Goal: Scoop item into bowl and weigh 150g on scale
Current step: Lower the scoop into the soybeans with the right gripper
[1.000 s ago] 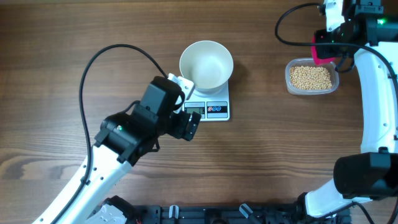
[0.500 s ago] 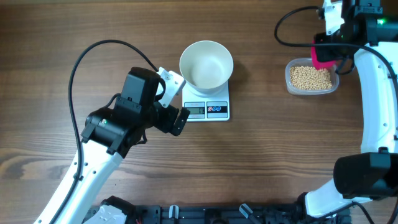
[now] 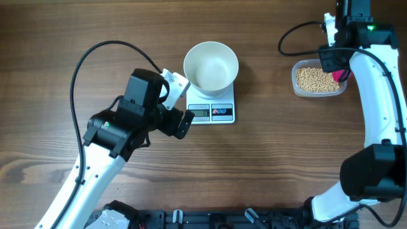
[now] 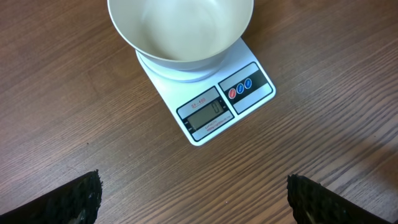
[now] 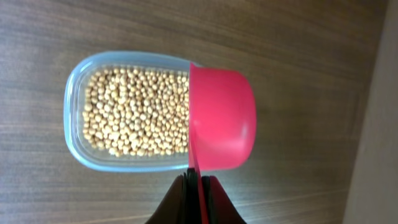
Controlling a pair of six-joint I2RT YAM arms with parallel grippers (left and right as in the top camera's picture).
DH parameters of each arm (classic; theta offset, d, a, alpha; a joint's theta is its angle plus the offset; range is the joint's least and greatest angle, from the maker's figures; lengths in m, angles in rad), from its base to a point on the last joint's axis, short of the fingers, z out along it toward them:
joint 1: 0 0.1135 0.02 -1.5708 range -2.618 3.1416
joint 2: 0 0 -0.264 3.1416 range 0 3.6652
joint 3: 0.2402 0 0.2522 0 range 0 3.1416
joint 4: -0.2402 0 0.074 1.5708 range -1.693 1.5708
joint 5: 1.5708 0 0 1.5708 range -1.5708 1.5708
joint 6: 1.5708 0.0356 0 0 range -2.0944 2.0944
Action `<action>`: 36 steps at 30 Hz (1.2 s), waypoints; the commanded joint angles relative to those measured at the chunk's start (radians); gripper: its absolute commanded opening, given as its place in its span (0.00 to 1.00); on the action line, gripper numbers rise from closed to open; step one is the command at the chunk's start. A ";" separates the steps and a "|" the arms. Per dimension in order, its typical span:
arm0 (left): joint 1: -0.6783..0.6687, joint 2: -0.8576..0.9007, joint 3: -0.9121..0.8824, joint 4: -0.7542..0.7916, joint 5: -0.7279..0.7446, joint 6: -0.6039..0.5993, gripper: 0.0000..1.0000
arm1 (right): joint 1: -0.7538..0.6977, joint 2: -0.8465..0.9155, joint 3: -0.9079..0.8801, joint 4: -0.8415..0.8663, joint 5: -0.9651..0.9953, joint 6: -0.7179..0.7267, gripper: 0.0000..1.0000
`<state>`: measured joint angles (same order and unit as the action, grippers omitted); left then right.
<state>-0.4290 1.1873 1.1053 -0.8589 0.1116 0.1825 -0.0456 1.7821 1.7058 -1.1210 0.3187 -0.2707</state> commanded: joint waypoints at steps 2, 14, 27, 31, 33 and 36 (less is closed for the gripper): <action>0.006 0.004 0.001 0.005 0.019 0.020 1.00 | 0.002 0.027 -0.013 0.005 0.013 0.038 0.04; 0.006 0.004 0.001 0.005 0.019 0.020 1.00 | 0.003 0.133 -0.013 -0.048 0.027 0.110 0.04; 0.006 0.004 0.001 0.005 0.019 0.020 1.00 | 0.071 0.176 -0.013 -0.055 -0.161 0.026 0.04; 0.006 0.004 0.001 0.005 0.019 0.020 1.00 | 0.090 0.176 -0.013 -0.087 -0.218 0.025 0.04; 0.006 0.004 0.001 0.005 0.019 0.020 1.00 | 0.090 0.175 -0.011 -0.092 -0.224 0.029 0.04; 0.006 0.004 0.001 0.005 0.019 0.020 1.00 | 0.089 0.162 -0.009 -0.091 -0.252 0.035 0.04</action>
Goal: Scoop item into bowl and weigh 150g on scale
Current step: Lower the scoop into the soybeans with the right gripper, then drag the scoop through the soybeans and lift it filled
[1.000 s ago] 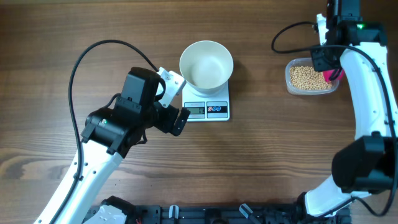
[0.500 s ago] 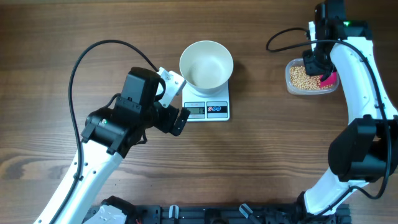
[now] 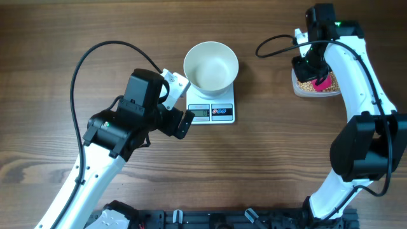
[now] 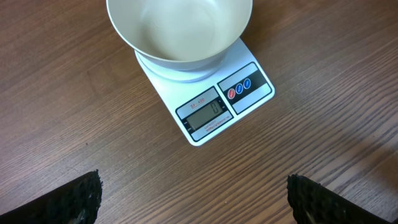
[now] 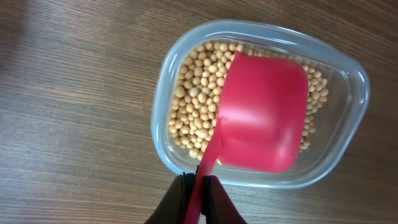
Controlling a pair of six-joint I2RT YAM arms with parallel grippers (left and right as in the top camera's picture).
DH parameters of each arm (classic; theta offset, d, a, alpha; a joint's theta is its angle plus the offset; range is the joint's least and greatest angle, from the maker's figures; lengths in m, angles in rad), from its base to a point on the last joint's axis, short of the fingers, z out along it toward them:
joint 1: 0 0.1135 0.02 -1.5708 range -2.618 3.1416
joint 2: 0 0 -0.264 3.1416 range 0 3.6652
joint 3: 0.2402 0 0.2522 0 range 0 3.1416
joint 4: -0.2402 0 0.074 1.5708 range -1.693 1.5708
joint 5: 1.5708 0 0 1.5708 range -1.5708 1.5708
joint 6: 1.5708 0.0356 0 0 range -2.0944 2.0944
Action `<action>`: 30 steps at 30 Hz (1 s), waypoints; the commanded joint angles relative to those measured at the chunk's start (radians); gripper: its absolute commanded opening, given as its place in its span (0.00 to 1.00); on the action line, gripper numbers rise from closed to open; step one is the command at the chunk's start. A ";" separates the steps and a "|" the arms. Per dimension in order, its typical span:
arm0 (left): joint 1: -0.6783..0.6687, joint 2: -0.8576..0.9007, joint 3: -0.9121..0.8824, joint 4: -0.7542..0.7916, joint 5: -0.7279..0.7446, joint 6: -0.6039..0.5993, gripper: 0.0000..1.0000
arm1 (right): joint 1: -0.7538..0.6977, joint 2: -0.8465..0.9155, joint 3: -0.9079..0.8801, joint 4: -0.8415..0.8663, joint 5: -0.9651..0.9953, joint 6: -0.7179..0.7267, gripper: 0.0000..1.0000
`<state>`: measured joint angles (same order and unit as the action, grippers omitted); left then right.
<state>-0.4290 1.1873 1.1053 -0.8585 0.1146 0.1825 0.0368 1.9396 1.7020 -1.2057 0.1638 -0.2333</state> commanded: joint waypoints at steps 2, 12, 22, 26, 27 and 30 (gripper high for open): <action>0.006 0.004 0.001 0.005 0.016 0.020 1.00 | 0.000 0.000 0.001 -0.005 -0.138 -0.003 0.04; 0.006 0.004 0.001 0.005 0.016 0.020 1.00 | -0.161 0.000 0.002 0.043 -0.497 -0.029 0.04; 0.006 0.004 0.001 0.005 0.016 0.020 1.00 | -0.260 0.002 -0.006 0.076 -0.615 -0.074 0.04; 0.006 0.004 0.001 0.005 0.016 0.020 1.00 | -0.261 0.040 -0.027 0.089 -0.607 -0.077 0.04; 0.006 0.004 0.001 0.005 0.016 0.020 1.00 | -0.261 0.050 -0.027 0.089 -0.606 -0.078 0.04; 0.006 0.004 0.001 0.005 0.016 0.020 1.00 | -0.261 0.061 -0.027 0.087 -0.619 -0.080 0.04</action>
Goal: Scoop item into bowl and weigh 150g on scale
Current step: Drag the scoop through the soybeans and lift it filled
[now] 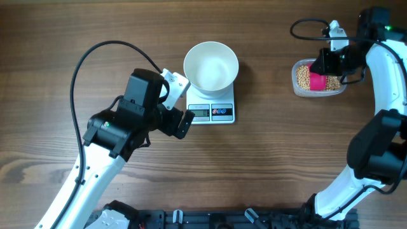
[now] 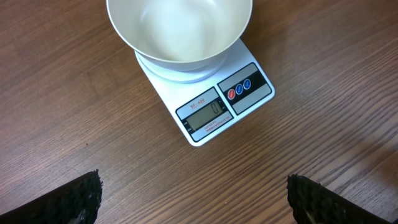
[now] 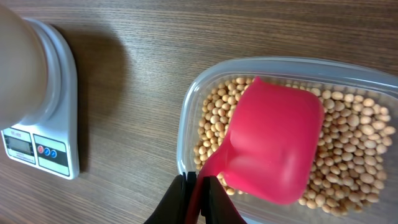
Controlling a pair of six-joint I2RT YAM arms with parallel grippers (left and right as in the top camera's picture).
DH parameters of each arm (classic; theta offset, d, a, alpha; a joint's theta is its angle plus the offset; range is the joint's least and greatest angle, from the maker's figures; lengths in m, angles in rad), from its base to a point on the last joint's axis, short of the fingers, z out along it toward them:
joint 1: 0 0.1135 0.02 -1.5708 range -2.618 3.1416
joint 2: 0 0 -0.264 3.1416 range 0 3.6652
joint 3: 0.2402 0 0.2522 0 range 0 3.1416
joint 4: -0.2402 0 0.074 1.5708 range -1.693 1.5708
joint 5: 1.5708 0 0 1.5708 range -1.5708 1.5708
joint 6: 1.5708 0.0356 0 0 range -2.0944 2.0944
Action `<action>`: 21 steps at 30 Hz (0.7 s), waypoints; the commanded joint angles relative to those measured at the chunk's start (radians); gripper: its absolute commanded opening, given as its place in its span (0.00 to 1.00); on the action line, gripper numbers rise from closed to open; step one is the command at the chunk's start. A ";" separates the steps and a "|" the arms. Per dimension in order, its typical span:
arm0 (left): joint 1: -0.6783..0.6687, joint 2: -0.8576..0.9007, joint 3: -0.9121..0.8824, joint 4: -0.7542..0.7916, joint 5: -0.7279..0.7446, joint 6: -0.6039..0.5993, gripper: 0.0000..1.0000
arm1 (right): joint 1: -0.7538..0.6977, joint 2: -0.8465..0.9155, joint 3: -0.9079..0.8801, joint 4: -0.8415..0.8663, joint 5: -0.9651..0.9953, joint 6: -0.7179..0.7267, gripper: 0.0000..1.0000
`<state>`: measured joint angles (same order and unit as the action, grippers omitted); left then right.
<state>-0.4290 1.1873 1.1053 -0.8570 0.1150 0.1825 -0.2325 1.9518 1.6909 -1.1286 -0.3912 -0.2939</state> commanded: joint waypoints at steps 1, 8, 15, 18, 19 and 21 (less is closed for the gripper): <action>0.006 0.004 0.001 0.003 0.015 0.020 1.00 | 0.003 0.047 -0.015 0.008 -0.086 -0.021 0.04; 0.006 0.004 0.001 0.003 0.015 0.020 1.00 | -0.139 0.047 -0.016 -0.032 -0.262 -0.090 0.04; 0.006 0.004 0.001 0.003 0.015 0.020 1.00 | -0.206 0.049 -0.016 -0.043 -0.266 -0.149 0.04; 0.006 0.004 0.001 0.003 0.015 0.020 1.00 | -0.207 0.064 -0.016 -0.042 -0.266 -0.151 0.04; 0.006 0.004 0.001 0.003 0.015 0.020 1.00 | -0.203 0.072 -0.016 -0.042 -0.266 -0.151 0.04; 0.006 0.004 0.001 0.003 0.015 0.020 1.00 | -0.195 0.090 -0.016 -0.047 -0.286 -0.151 0.04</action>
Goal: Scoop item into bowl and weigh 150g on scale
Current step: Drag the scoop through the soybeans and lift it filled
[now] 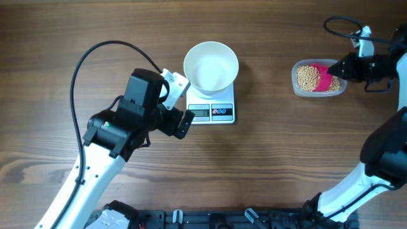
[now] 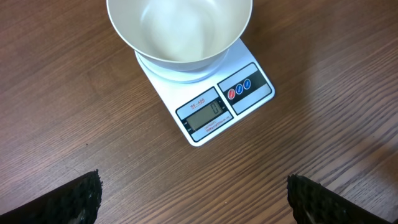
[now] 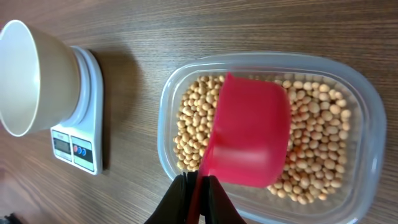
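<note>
An empty white bowl (image 1: 211, 65) sits on a white digital scale (image 1: 212, 112) at the table's middle; both also show in the left wrist view, bowl (image 2: 180, 30) above scale (image 2: 217, 109). At the right, a clear tub of soybeans (image 1: 310, 77) holds a red scoop (image 1: 327, 76). My right gripper (image 3: 198, 186) is shut on the scoop's handle, with the scoop (image 3: 249, 132) lying over the soybeans (image 3: 193, 124) in the tub. My left gripper (image 2: 193, 199) stands open just in front of the scale, holding nothing.
The tub's rim (image 3: 168, 112) rings the scoop. Cables arc over the table at the left (image 1: 82, 57) and the far right (image 1: 337, 22). Bare wood lies between scale and tub.
My right arm has swung out to the right, and the scoop now points in from the tub's right side. Scoop stays over the beans. Left arm, bowl and scale are unchanged.
The right gripper first held the red scoop at the tub's edge. Then the scoop lay over the beans with the arm reaching from the left of the tub. Later the arm stood farther right, and now farther still. The bowl stayed empty throughout.
</note>
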Controlling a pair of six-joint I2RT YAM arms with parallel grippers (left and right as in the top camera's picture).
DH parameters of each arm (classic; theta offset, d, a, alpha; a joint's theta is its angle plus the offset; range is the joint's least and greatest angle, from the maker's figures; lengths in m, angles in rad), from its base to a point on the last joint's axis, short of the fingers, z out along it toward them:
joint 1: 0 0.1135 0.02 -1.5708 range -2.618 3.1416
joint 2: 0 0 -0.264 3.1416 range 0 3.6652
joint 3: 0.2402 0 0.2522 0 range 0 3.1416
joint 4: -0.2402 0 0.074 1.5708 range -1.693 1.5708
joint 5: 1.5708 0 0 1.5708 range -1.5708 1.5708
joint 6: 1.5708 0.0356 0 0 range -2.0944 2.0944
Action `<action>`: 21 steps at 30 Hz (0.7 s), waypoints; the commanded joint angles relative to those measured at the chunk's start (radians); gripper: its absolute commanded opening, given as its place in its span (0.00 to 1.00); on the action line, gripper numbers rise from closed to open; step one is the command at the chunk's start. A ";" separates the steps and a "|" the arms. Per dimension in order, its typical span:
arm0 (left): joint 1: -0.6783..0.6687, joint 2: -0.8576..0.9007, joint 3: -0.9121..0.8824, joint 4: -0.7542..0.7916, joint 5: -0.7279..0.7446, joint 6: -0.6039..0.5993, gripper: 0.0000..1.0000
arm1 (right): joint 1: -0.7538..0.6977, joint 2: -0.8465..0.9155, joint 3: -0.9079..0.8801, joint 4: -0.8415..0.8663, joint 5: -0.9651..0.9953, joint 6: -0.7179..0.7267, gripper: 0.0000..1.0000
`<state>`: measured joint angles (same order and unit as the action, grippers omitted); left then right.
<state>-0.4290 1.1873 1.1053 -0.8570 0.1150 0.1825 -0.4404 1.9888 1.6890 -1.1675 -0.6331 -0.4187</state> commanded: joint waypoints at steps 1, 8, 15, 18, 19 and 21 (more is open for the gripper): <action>0.006 0.004 0.001 0.003 0.015 0.020 1.00 | 0.021 0.064 -0.014 -0.009 -0.060 -0.026 0.04; 0.006 0.004 0.001 0.003 0.015 0.020 1.00 | 0.011 0.074 -0.014 -0.018 -0.136 -0.026 0.04; 0.006 0.004 0.001 0.003 0.015 0.020 1.00 | -0.048 0.074 -0.014 -0.021 -0.185 -0.033 0.04; 0.006 0.004 0.001 0.003 0.015 0.020 1.00 | -0.047 0.078 -0.014 -0.023 -0.185 -0.050 0.04; 0.006 0.004 0.001 0.003 0.015 0.020 1.00 | -0.043 0.084 -0.014 -0.026 -0.185 -0.048 0.04; 0.006 0.004 0.001 0.003 0.015 0.020 1.00 | -0.022 0.096 -0.014 -0.023 -0.185 -0.049 0.04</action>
<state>-0.4290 1.1873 1.1053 -0.8570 0.1146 0.1825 -0.4942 2.0399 1.6890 -1.1919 -0.7933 -0.4442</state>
